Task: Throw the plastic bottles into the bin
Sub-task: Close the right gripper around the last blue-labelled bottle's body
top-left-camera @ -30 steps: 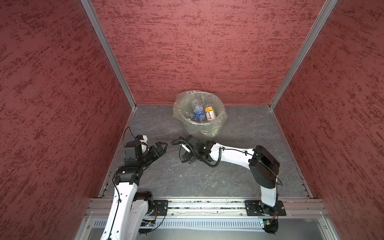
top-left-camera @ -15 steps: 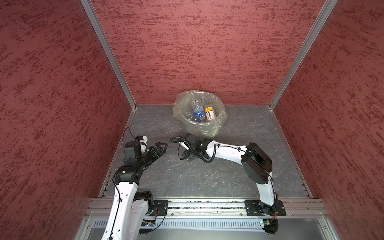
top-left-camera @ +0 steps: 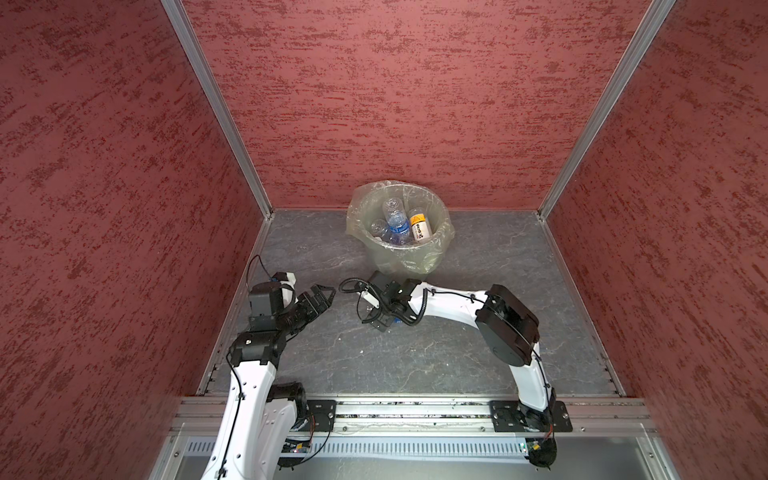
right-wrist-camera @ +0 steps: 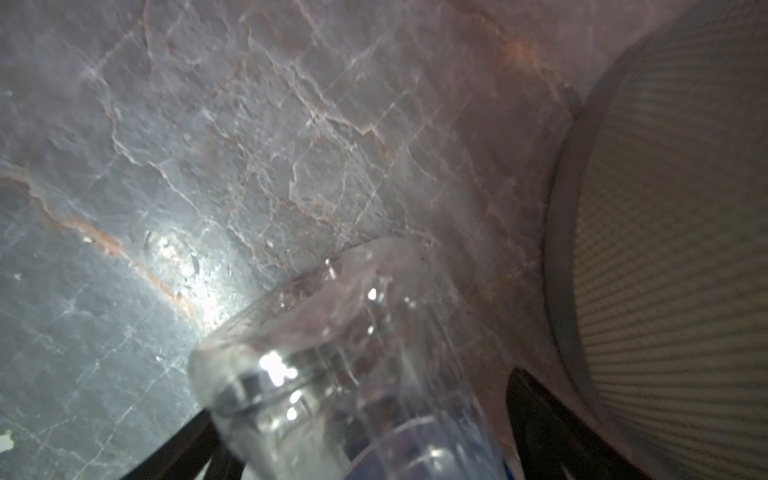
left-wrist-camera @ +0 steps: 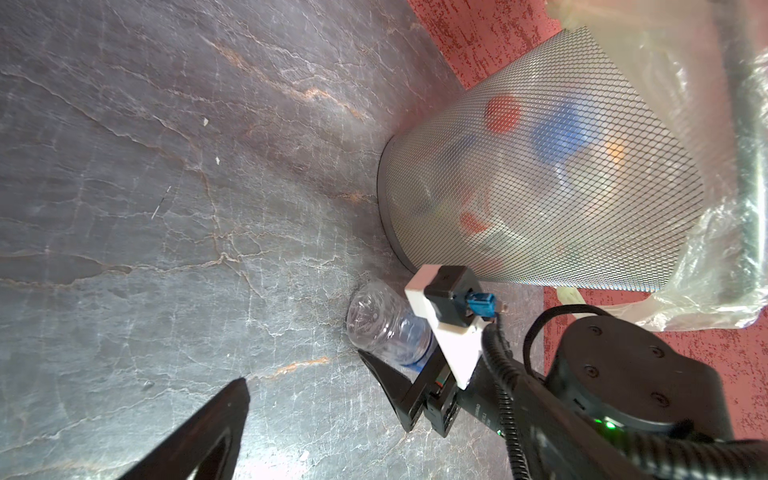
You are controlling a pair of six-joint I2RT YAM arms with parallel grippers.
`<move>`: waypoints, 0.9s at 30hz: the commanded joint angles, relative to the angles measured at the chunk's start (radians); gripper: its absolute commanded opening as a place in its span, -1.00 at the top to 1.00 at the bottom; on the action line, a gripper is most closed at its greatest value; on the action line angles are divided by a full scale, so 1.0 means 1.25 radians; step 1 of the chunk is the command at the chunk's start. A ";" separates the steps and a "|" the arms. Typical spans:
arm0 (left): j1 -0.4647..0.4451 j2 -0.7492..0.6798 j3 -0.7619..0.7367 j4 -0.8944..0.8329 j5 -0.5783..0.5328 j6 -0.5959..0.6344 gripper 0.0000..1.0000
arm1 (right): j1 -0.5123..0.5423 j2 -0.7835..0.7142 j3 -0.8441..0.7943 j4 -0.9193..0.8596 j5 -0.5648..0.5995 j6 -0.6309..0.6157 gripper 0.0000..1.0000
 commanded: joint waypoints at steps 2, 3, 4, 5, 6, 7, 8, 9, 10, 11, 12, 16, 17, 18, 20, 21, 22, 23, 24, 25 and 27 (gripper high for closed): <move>0.007 -0.003 -0.002 0.014 0.018 0.010 -0.99 | 0.000 -0.013 -0.004 -0.033 -0.016 0.015 -0.87; 0.007 -0.003 -0.003 0.013 0.018 0.011 -0.99 | 0.000 -0.018 -0.009 -0.035 -0.015 0.018 -0.88; 0.007 -0.003 -0.003 0.015 0.018 0.010 -0.99 | 0.000 -0.022 -0.012 -0.039 -0.015 0.019 -0.88; 0.007 -0.002 -0.004 0.016 0.019 0.010 -0.99 | -0.001 -0.027 -0.016 -0.042 -0.014 0.022 -0.89; 0.007 0.001 -0.004 0.018 0.020 0.011 -0.99 | -0.001 -0.031 -0.019 -0.045 -0.014 0.025 -0.89; 0.007 0.002 -0.006 0.021 0.021 0.008 -0.99 | 0.000 -0.036 -0.022 -0.047 -0.017 0.027 -0.89; 0.007 0.003 -0.007 0.023 0.023 0.009 -0.99 | 0.000 -0.042 -0.028 -0.048 -0.021 0.028 -0.89; 0.007 0.005 -0.007 0.026 0.023 0.008 -0.99 | -0.001 -0.046 -0.032 -0.049 -0.025 0.031 -0.88; 0.007 0.007 -0.008 0.027 0.023 0.007 -0.99 | -0.001 -0.049 -0.032 -0.050 -0.031 0.032 -0.87; 0.007 0.009 -0.009 0.031 0.024 0.006 -0.99 | 0.000 -0.049 -0.035 -0.050 -0.035 0.032 -0.86; 0.007 0.011 -0.008 0.032 0.025 0.006 -0.99 | 0.000 -0.052 -0.035 -0.049 -0.038 0.032 -0.85; 0.007 0.014 -0.013 0.040 0.028 0.003 -0.99 | 0.001 -0.051 -0.032 -0.049 -0.041 0.037 -0.77; 0.007 0.014 -0.013 0.041 0.030 0.003 -0.99 | 0.001 -0.051 -0.032 -0.048 -0.043 0.037 -0.76; 0.007 0.013 -0.016 0.041 0.031 0.003 -0.99 | 0.001 -0.051 -0.031 -0.047 -0.044 0.038 -0.76; 0.007 0.013 -0.022 0.040 0.036 0.004 -0.99 | 0.001 -0.049 -0.026 -0.046 -0.046 0.040 -0.76; 0.007 0.012 -0.024 0.040 0.039 0.005 -0.99 | 0.001 -0.047 -0.022 -0.046 -0.046 0.040 -0.76; 0.007 0.011 -0.028 0.038 0.040 0.007 -0.99 | 0.001 -0.044 -0.016 -0.048 -0.047 0.042 -0.76; 0.006 0.009 -0.033 0.037 0.043 0.008 -0.99 | 0.001 -0.040 -0.011 -0.049 -0.046 0.042 -0.76; 0.005 0.006 -0.036 0.035 0.044 0.010 -0.99 | 0.001 -0.039 -0.009 -0.049 -0.046 0.042 -0.76; 0.005 0.005 -0.038 0.032 0.045 0.011 -0.99 | 0.001 -0.036 -0.006 -0.050 -0.046 0.042 -0.75; 0.004 -0.003 -0.046 0.029 0.049 0.012 -0.99 | 0.001 -0.032 -0.002 -0.051 -0.047 0.042 -0.71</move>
